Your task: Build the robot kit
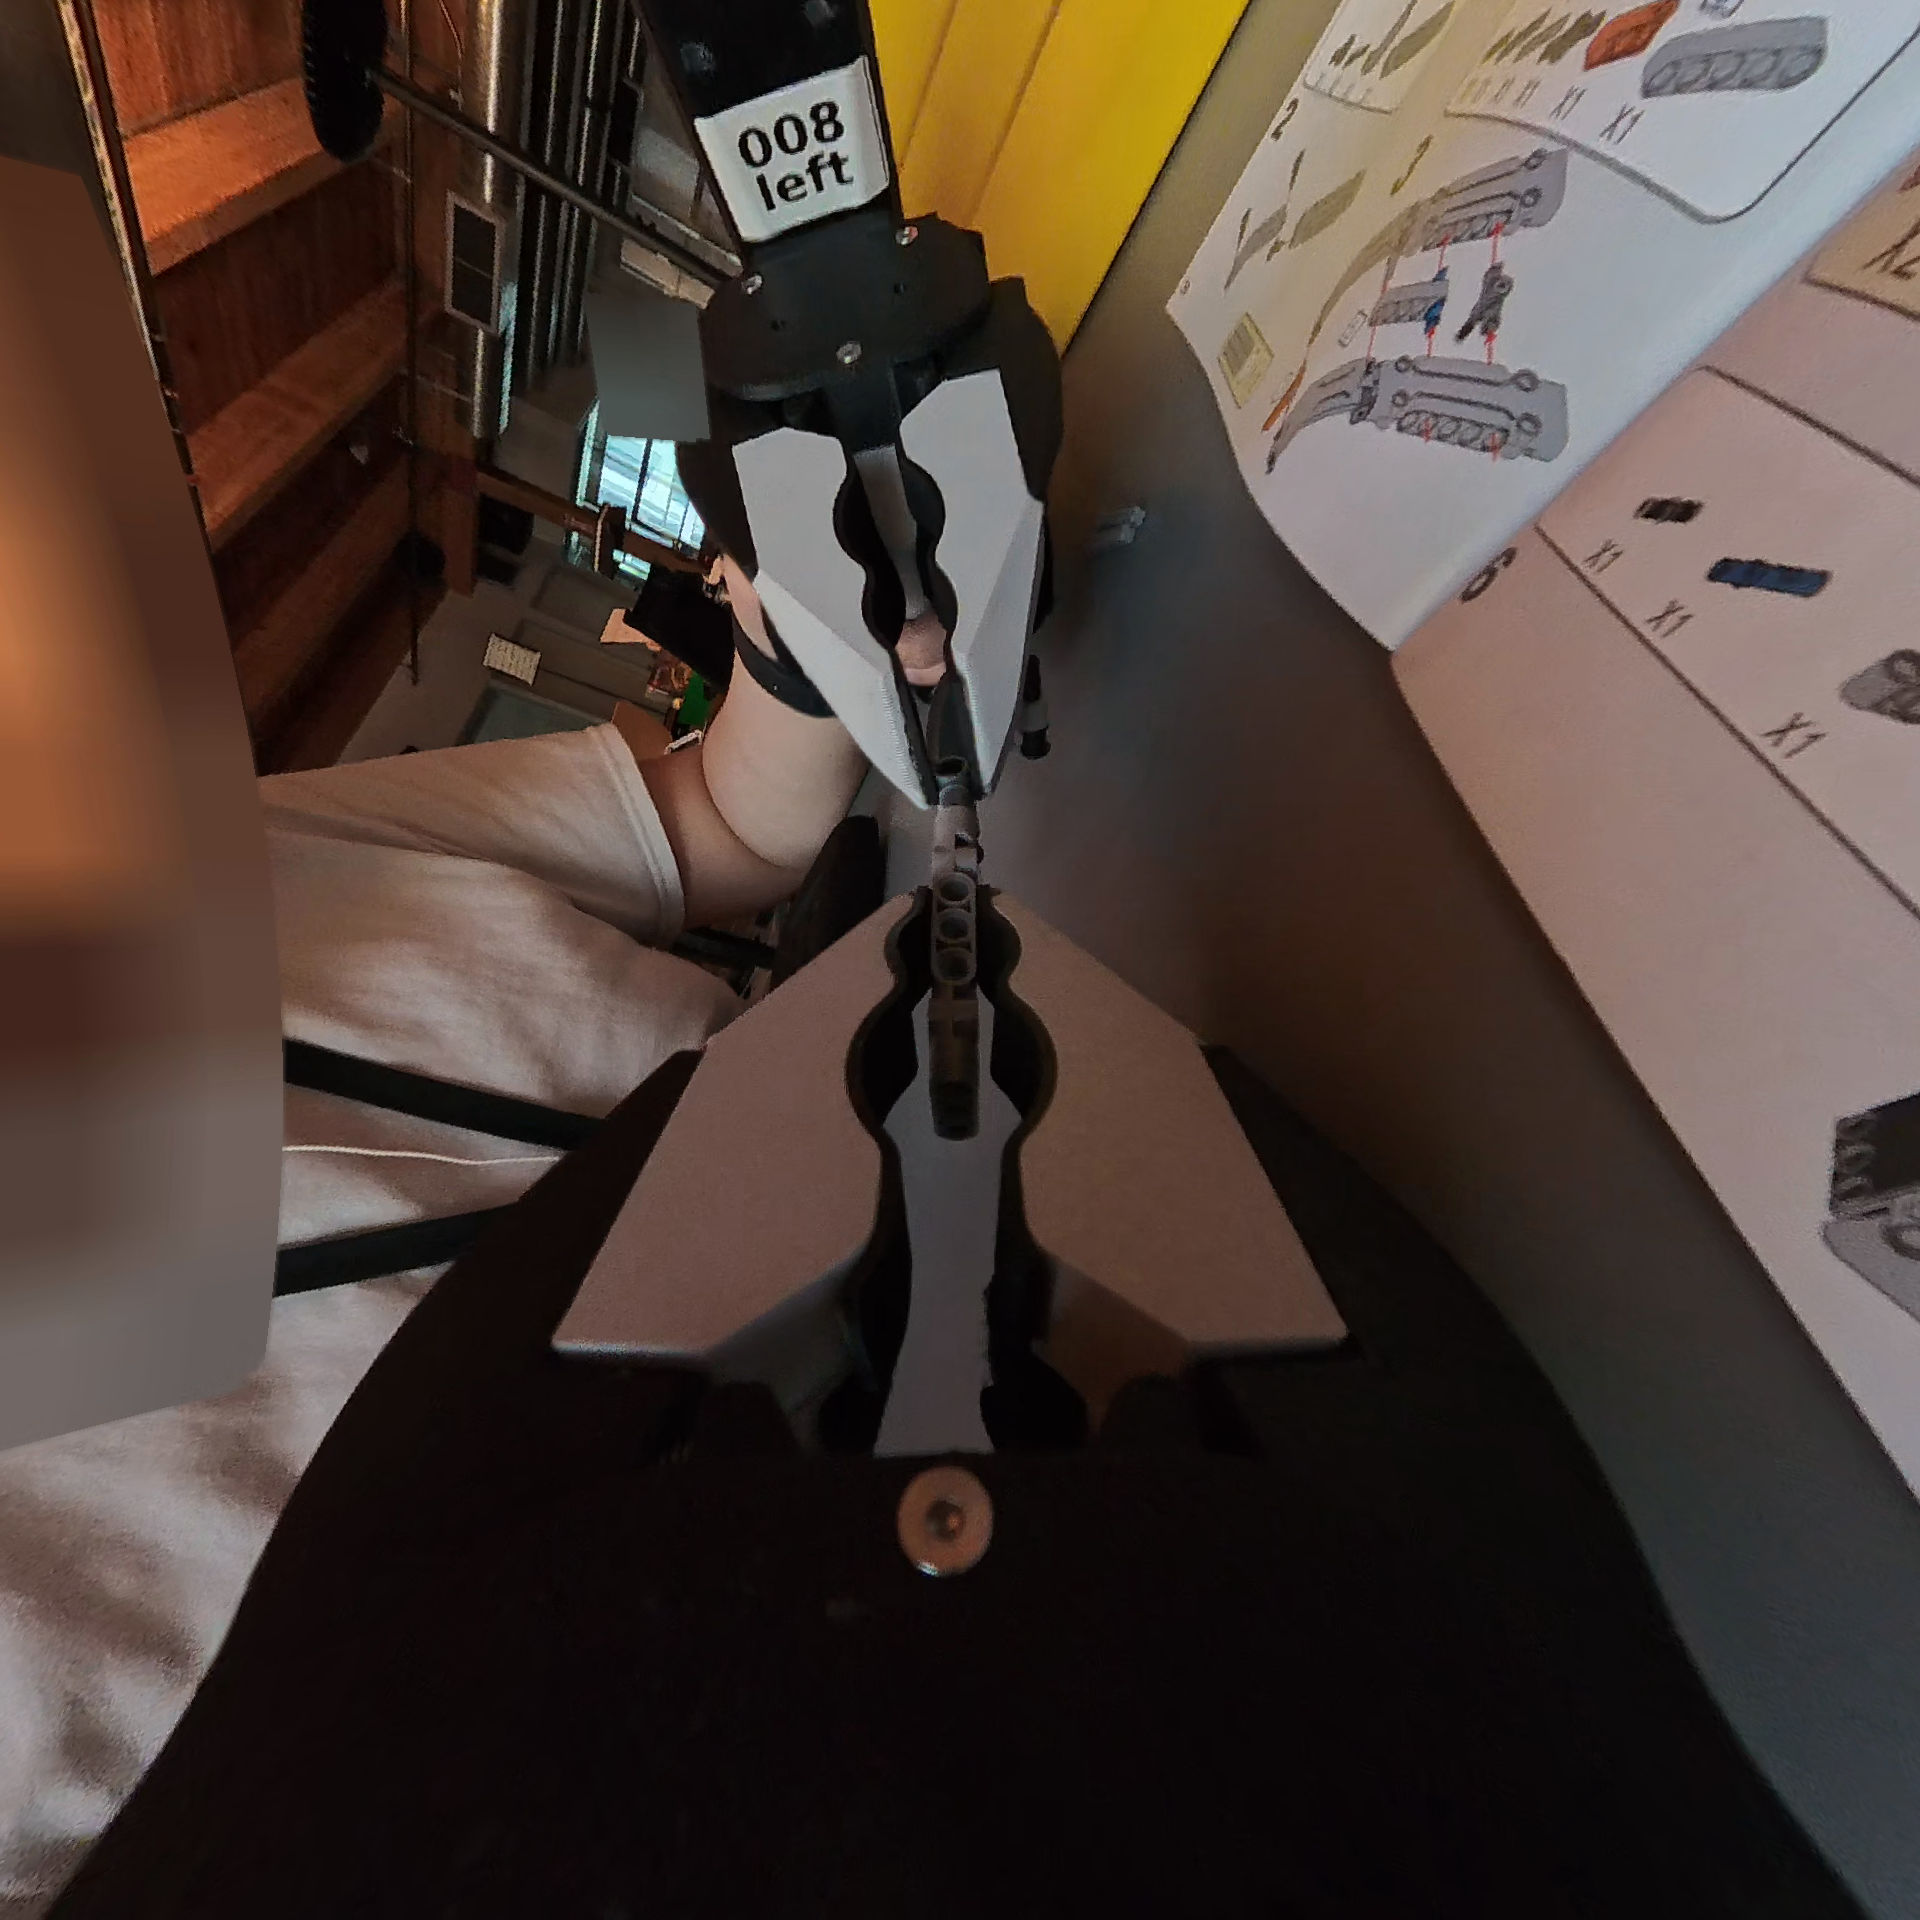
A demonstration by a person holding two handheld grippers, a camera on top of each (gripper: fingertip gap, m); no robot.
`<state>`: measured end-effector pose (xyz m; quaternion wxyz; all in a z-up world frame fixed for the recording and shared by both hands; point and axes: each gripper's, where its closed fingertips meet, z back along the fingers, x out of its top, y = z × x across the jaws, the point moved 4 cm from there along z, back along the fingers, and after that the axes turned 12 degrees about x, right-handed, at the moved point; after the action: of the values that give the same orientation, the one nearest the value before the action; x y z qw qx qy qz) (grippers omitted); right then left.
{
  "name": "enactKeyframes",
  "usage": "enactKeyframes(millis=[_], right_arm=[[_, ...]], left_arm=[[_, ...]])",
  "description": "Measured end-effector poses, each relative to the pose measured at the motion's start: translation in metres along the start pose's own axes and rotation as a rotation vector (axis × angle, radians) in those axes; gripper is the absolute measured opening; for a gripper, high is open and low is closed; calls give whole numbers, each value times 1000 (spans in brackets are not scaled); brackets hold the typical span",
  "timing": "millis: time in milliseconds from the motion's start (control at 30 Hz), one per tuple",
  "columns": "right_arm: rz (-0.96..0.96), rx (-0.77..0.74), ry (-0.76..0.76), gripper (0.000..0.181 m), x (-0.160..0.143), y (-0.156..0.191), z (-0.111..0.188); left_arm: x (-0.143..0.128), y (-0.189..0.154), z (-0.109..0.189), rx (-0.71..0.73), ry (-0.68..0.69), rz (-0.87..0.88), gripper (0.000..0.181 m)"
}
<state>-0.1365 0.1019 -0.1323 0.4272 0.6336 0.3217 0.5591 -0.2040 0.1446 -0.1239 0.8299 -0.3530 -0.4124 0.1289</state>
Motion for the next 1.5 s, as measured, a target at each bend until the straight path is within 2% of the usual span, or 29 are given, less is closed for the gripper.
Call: enactKeyframes(millis=[267, 633, 733, 867, 1233, 1500], right_arm=[[-30, 35, -51, 5, 6, 0, 1], [-34, 22, -32, 5, 5, -1, 4], [-52, 17, -64, 5, 7, -2, 5], [-98, 61, -193, 4, 17, -1, 8], [29, -7, -126, 4, 18, -1, 8], [16, 1, -121, 4, 16, -1, 8]], left_arm=[[6, 2, 3, -11, -48, 38, 5], [2, 1, 1, -14, -25, 49, 4], [3, 2, 1, 4, -34, 48, 4], [2, 1, -2, 5, -28, 44, 5], [6, 6, 0, 5, -72, 86, 4], [5, 5, -1, -27, -67, 110, 5]])
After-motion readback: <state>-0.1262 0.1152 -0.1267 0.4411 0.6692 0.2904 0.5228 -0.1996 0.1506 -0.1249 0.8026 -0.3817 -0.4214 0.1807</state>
